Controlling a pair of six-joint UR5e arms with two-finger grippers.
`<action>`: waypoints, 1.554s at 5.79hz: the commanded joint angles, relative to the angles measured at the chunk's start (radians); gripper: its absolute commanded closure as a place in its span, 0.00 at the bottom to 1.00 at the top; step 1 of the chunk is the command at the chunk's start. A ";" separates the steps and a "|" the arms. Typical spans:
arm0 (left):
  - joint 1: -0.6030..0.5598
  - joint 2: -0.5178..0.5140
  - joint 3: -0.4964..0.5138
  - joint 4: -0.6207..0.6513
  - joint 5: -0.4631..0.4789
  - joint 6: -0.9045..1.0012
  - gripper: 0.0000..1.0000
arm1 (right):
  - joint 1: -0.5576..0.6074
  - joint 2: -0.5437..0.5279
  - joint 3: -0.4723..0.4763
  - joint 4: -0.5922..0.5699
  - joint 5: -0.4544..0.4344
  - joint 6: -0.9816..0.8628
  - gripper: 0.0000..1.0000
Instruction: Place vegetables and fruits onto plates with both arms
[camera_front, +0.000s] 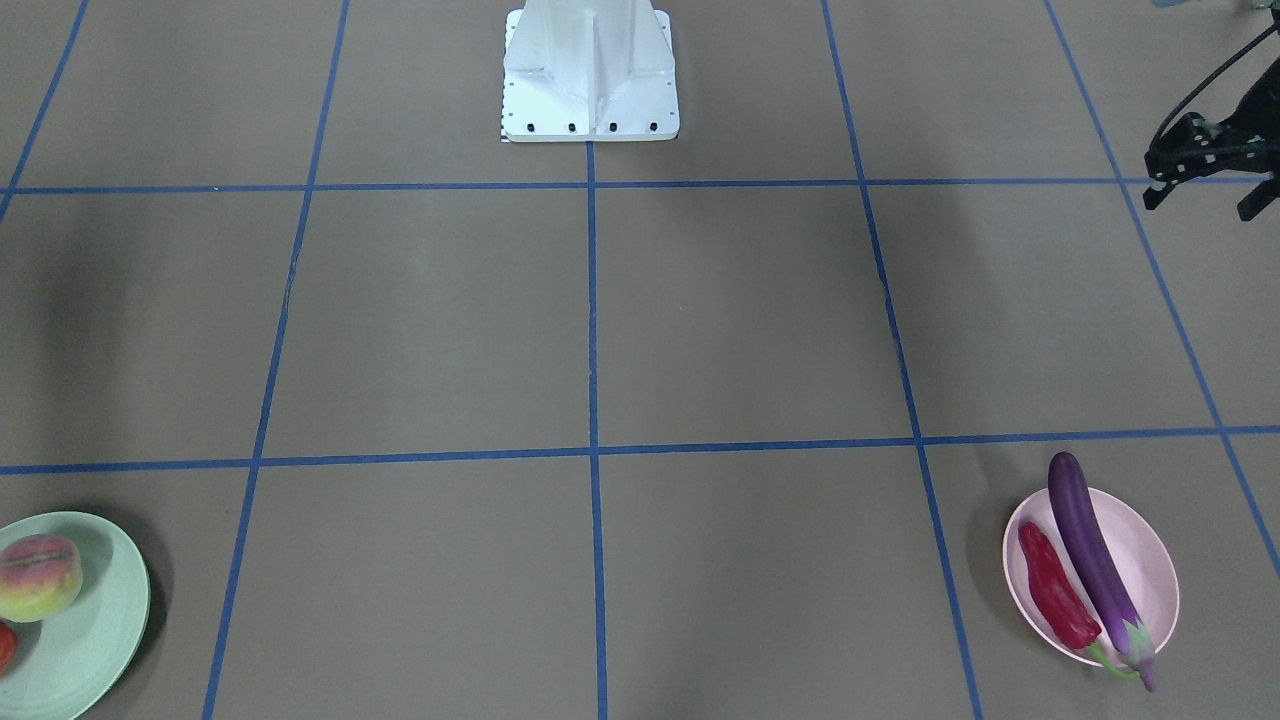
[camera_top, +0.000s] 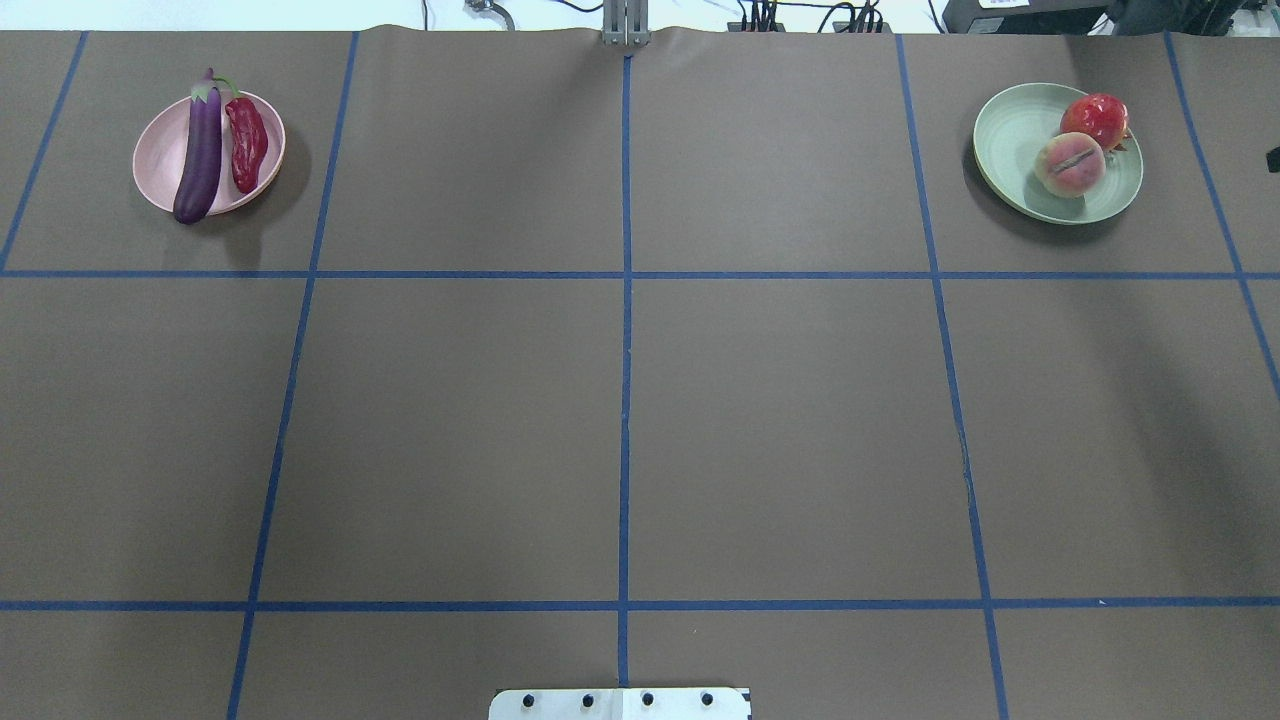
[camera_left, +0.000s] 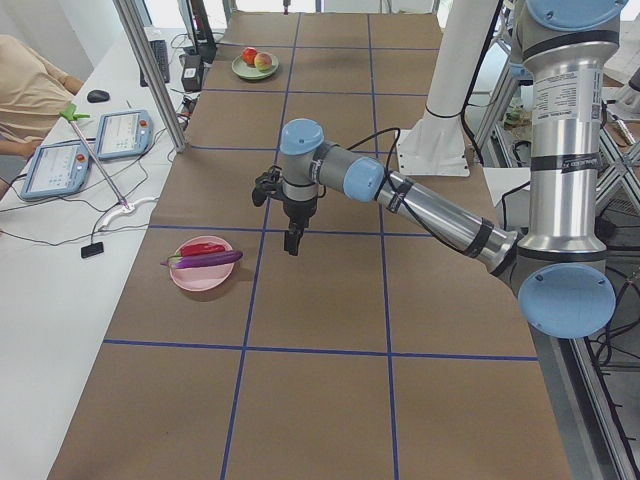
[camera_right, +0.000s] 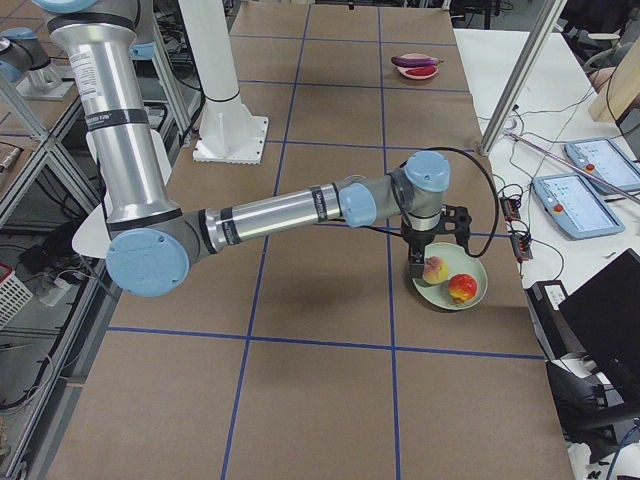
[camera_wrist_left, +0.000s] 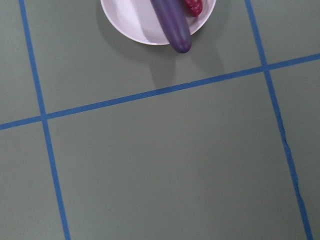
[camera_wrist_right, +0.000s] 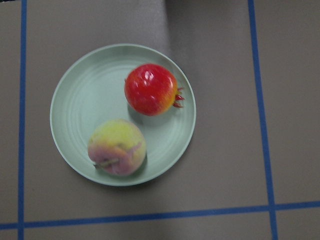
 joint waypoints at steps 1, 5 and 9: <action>-0.174 0.005 0.143 0.010 -0.080 0.158 0.00 | 0.032 -0.177 0.142 -0.007 0.037 -0.073 0.00; -0.245 -0.007 0.175 -0.014 -0.207 0.148 0.00 | 0.026 -0.181 0.116 -0.007 0.054 -0.135 0.00; -0.241 0.025 0.158 -0.021 -0.132 0.093 0.00 | 0.024 -0.181 0.079 -0.009 0.086 -0.138 0.00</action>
